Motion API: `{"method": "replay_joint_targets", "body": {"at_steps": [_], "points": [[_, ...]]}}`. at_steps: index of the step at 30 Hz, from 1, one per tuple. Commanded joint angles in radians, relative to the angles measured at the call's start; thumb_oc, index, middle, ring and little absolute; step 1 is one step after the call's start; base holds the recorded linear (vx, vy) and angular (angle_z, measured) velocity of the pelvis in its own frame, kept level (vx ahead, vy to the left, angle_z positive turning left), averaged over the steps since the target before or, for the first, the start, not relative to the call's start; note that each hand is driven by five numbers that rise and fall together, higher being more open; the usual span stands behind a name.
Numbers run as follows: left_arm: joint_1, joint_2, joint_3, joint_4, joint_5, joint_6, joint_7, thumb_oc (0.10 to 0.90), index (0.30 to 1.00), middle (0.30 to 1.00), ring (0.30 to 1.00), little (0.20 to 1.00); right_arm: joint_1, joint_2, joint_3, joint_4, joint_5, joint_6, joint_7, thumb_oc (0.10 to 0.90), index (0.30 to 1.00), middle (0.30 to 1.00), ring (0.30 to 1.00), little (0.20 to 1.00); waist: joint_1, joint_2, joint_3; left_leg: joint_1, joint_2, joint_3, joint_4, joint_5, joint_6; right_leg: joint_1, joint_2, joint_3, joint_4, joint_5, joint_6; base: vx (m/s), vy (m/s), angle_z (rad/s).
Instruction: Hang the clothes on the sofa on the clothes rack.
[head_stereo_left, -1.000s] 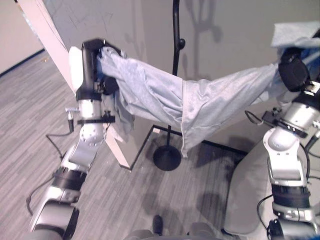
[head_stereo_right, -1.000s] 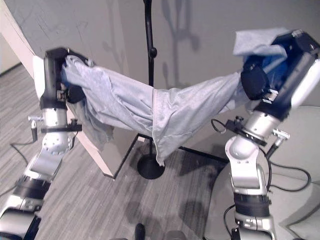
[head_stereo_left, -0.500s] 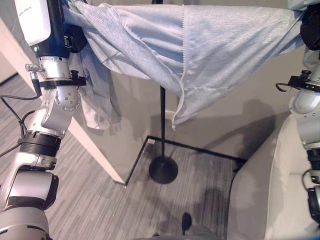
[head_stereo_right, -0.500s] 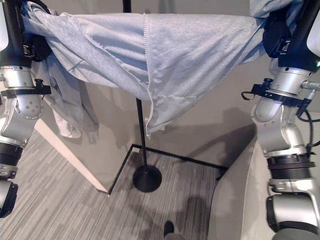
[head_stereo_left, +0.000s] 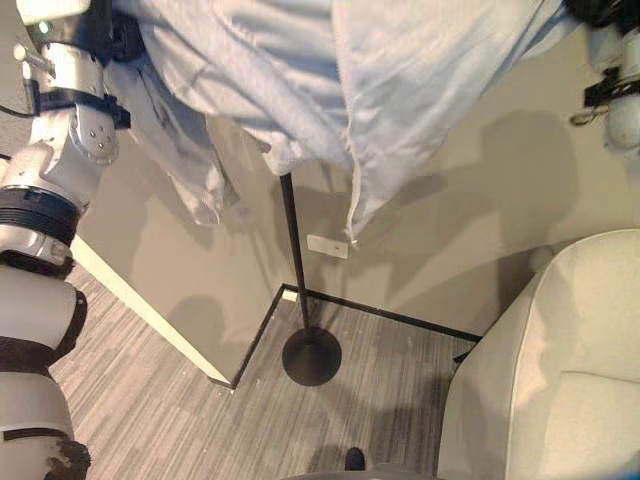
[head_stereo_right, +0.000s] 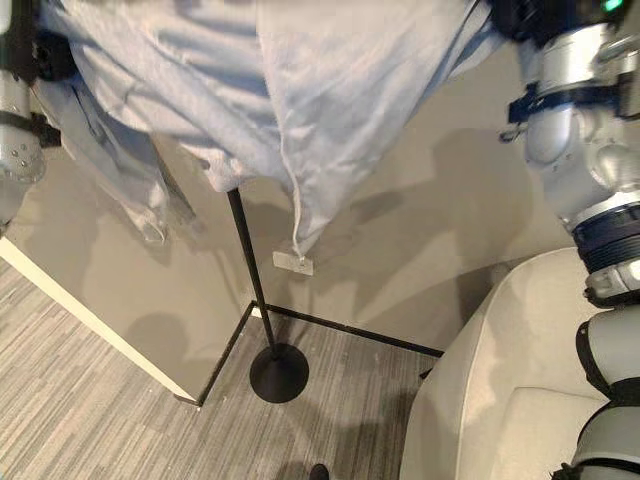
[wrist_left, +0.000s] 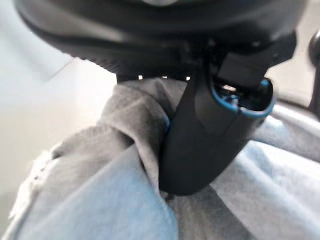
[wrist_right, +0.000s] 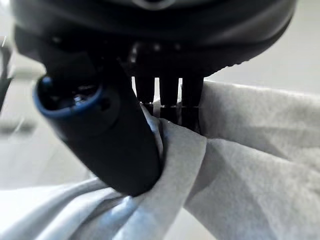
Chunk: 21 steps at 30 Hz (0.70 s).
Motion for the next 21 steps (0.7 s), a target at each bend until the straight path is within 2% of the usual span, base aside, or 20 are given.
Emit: {"method": "replay_joint_targets", "body": {"at_steps": [1,7,10,11,12,13,15,16,18,19,20,21], "points": [[-0.007,0.071,0.048,0.102,-0.065,0.059,0.036,0.4,0.3,0.3,0.3,0.3,-0.074,-0.03,-0.045,0.102,0.004,0.043,-0.002,0.4,0.3,0.3,0.3,0.3,0.039,-0.02,-0.126,0.061,-0.011,0.013,0.079,0.045,0.005,0.037,-0.023,0.047,0.036,-0.175,0.096,0.21,-0.04,0.16],[0.131,0.04,0.139,0.08,-0.051,0.078,0.031,0.4,0.3,0.3,0.3,0.3,0.053,-0.033,-0.087,0.039,-0.062,0.058,0.019,0.4,0.3,0.3,0.3,0.3,0.04,-0.032,-0.12,0.063,0.001,0.002,0.05,0.076,0.007,0.016,-0.009,0.058,0.055,-0.196,0.082,0.14,-0.036,0.07],[0.214,0.001,0.184,0.08,-0.062,0.079,0.028,0.4,0.3,0.3,0.3,0.3,0.145,-0.009,-0.124,0.029,-0.071,0.059,0.032,0.4,0.3,0.3,0.3,0.3,0.041,-0.038,-0.122,0.077,0.01,0.004,0.027,0.081,0.006,0.019,0.001,0.063,0.055,-0.206,0.076,0.12,-0.041,0.02],[0.273,-0.037,0.218,0.064,-0.075,0.072,0.023,0.4,0.3,0.3,0.3,0.3,0.225,0.013,-0.158,0.008,-0.08,0.057,0.045,0.4,0.3,0.3,0.3,0.3,0.042,-0.041,-0.123,0.082,0.014,0.007,0.018,0.082,0.006,0.022,0.005,0.064,0.053,-0.21,0.074,0.07,-0.031,0.01],[0.272,-0.037,0.217,0.064,-0.075,0.073,0.023,0.4,0.3,0.3,0.3,0.3,0.227,0.013,-0.16,0.007,-0.08,0.057,0.045,0.4,0.3,0.3,0.3,0.3,0.042,-0.045,-0.124,0.08,0.011,0.007,0.017,0.086,0.008,0.022,0.002,0.065,0.048,-0.206,0.075,0.08,-0.041,-0.01],[0.335,-0.095,0.255,0.051,-0.113,0.063,0.017,0.4,0.3,0.3,0.3,0.3,0.325,0.058,-0.209,-0.012,-0.079,0.057,0.054,0.4,0.3,0.3,0.3,0.3,0.04,-0.048,-0.124,0.086,0.013,0.01,0.006,0.089,0.008,0.026,0.005,0.069,0.046,-0.209,0.073,0.05,-0.027,-0.03],[0.393,-0.164,0.296,0.027,-0.171,0.046,0.007,0.4,0.3,0.3,0.3,0.3,0.41,0.104,-0.246,-0.026,-0.079,0.057,0.066,0.4,0.3,0.3,0.3,0.3,0.04,-0.047,-0.123,0.095,0.019,0.01,-0.002,0.089,0.006,0.031,0.01,0.07,0.046,-0.213,0.07,0.06,-0.033,-0.03],[0.393,-0.164,0.295,0.026,-0.171,0.046,0.007,0.4,0.3,0.3,0.3,0.3,0.412,0.104,-0.248,-0.027,-0.079,0.057,0.066,0.4,0.3,0.3,0.3,0.3,0.04,-0.05,-0.124,0.094,0.016,0.01,-0.003,0.093,0.007,0.031,0.007,0.071,0.042,-0.209,0.071,0.04,-0.026,-0.01],[0.442,-0.241,0.33,0.003,-0.255,0.026,-0.005,0.4,0.3,0.3,0.3,0.3,0.47,0.156,-0.27,-0.02,-0.066,0.055,0.074,0.4,0.3,0.3,0.3,0.3,0.041,-0.05,-0.125,0.1,0.017,0.011,-0.008,0.093,0.007,0.037,0.01,0.074,0.036,-0.211,0.068,0.0,0.0,0.0],[0.442,-0.241,0.33,0.003,-0.255,0.026,-0.005,0.4,0.3,0.3,0.3,0.3,0.47,0.156,-0.27,-0.02,-0.066,0.055,0.074,0.4,0.3,0.3,0.3,0.3,0.041,-0.05,-0.125,0.1,0.017,0.011,-0.008,0.093,0.007,0.037,0.01,0.074,0.036,-0.211,0.068,0.0,0.0,0.0],[0.486,-0.319,0.371,-0.051,-0.359,0.002,-0.002,0.4,0.3,0.3,0.3,0.3,0.521,0.217,-0.3,-0.011,-0.038,0.05,0.067,0.4,0.3,0.3,0.3,0.3,0.041,-0.049,-0.123,0.099,0.017,0.009,-0.006,0.094,0.006,0.043,0.011,0.073,0.031,-0.213,0.065,0.0,0.0,0.0],[0.51,-0.352,0.382,-0.092,-0.402,-0.011,-0.001,0.4,0.3,0.3,0.3,0.3,0.542,0.243,-0.311,-0.01,-0.023,0.048,0.064,0.4,0.3,0.3,0.3,0.3,0.042,-0.048,-0.121,0.099,0.018,0.007,-0.006,0.096,0.006,0.045,0.011,0.074,0.029,-0.213,0.064,0.0,-0.036,-0.02]]}}
